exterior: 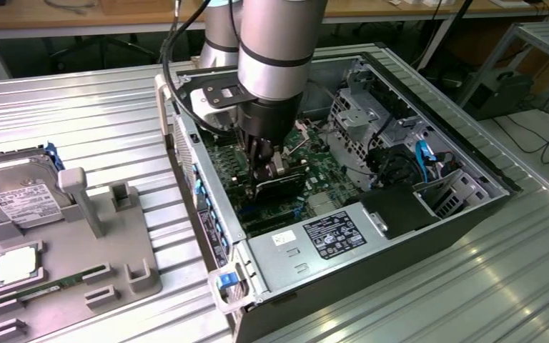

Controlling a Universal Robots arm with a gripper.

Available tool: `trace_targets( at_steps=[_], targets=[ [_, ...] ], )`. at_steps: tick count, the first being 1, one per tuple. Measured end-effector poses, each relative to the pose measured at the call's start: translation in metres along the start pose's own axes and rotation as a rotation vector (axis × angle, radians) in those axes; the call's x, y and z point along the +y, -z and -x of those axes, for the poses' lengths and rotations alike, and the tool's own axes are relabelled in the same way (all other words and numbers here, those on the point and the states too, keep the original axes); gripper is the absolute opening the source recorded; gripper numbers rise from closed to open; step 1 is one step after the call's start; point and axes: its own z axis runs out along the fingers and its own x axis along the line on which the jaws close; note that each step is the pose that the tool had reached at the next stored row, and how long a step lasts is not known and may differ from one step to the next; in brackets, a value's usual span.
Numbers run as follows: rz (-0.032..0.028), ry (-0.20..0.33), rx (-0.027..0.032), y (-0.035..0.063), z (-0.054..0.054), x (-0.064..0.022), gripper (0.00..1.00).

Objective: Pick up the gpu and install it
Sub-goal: 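Press down on the gpu until it lock into place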

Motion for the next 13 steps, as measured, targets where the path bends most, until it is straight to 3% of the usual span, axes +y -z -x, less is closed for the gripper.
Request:
trace_targets(
  at_steps=[13],
  targets=[
    [-0.0002,0.0,0.0015,-0.0048,0.003,0.0106,0.11]
  ],
)
